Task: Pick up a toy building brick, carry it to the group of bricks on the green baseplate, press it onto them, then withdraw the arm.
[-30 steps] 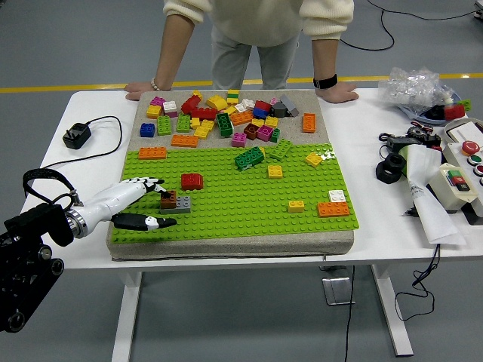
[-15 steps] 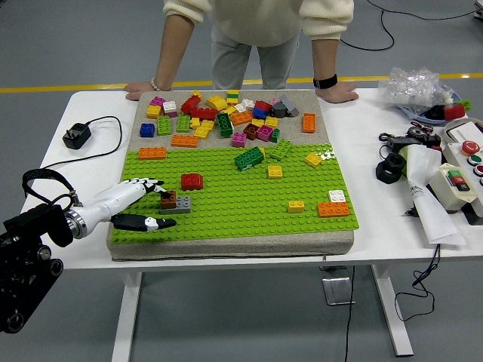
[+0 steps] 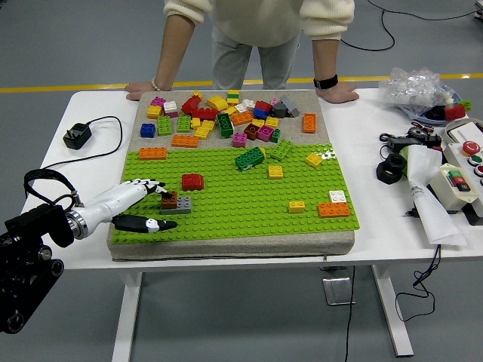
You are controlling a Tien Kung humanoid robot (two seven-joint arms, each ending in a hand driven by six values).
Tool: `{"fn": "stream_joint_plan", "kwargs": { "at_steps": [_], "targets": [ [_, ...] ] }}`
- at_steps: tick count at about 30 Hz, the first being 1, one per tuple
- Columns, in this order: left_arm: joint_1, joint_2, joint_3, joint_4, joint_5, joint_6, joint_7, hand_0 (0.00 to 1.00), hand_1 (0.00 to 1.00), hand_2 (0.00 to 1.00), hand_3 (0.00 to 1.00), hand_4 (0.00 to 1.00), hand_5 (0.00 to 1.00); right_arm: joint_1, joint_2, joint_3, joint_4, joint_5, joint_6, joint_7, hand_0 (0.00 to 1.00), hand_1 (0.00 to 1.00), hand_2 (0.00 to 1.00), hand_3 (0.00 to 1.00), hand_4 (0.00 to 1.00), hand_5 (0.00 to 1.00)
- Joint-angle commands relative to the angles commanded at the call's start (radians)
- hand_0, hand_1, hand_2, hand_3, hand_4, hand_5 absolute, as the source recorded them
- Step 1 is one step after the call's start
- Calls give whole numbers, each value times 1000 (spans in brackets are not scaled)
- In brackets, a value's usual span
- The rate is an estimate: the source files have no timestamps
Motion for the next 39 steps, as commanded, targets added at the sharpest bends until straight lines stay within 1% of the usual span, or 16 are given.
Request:
{"fn": "stream_joint_plan", "kwargs": {
  "at_steps": [4,10,16,26,39],
  "targets": [
    [-6,3,-2,2,0,-1,-2,998,998,972,756,998,878,-1,1,0,0,0,0,-1,782,703,741,678,945,686],
    [-15,19,-8,-1,-1,-8,-5,998,998,969,756,998,873,-2,1,2,0,-2,0,-1,782,704,741,678,945,688],
    [-12,19,-7,-7,0,-13,-5,998,998,968,756,998,868,-1,2,1,0,-1,-1,0,782,704,740,677,944,688],
    [-11,15,-5,-1,-3,-10,-5,998,998,967,756,998,865,-1,1,4,0,0,0,0,783,705,741,678,945,687],
    [-16,19,-66,-56,-70,20,-10,998,995,946,756,998,850,0,1,7,0,4,1,4,782,704,741,678,945,687]
  ]
}}
